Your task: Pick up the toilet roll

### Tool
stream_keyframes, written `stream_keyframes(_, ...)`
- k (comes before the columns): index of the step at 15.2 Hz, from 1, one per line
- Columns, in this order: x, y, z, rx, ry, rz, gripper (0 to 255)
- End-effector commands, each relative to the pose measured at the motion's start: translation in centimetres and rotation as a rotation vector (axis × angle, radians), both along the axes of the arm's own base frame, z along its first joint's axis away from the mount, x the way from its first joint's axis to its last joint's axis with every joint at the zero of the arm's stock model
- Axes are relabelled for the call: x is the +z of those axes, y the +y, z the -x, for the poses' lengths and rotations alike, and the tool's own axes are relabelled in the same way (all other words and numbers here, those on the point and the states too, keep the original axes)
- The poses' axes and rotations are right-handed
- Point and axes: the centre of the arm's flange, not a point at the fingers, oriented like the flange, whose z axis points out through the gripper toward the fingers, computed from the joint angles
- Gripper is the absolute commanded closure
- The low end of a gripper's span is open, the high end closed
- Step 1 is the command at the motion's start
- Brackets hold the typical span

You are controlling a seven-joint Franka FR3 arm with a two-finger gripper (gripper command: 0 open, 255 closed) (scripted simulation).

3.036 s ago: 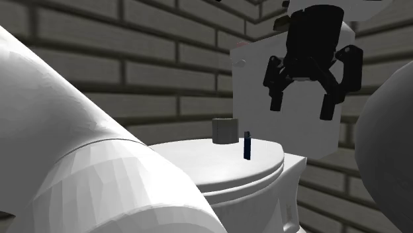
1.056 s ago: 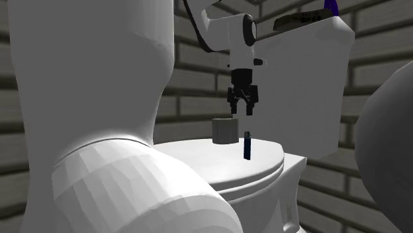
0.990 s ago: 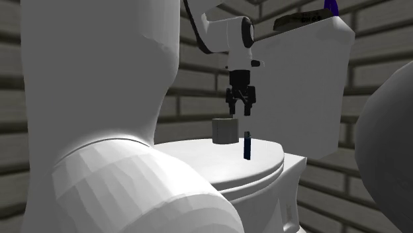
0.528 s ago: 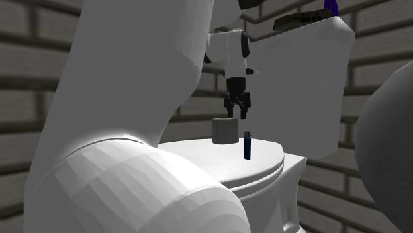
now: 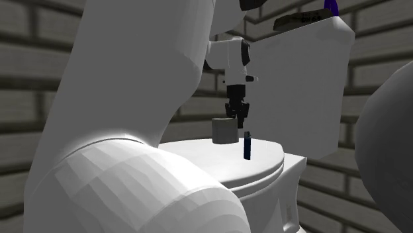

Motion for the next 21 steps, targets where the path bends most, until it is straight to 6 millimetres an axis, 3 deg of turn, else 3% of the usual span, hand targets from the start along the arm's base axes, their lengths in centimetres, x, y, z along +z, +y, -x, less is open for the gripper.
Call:
stream_keyframes(1, -0.1, 0.0, 0.0, 0.001, 0.002, 0.001, 255)
stream_keyframes(8, -0.2, 0.1, 0.1, 0.001, 0.002, 0.001, 255)
stream_keyframes(21, 6.7, 0.1, 0.1, 0.001, 0.002, 0.001, 255)
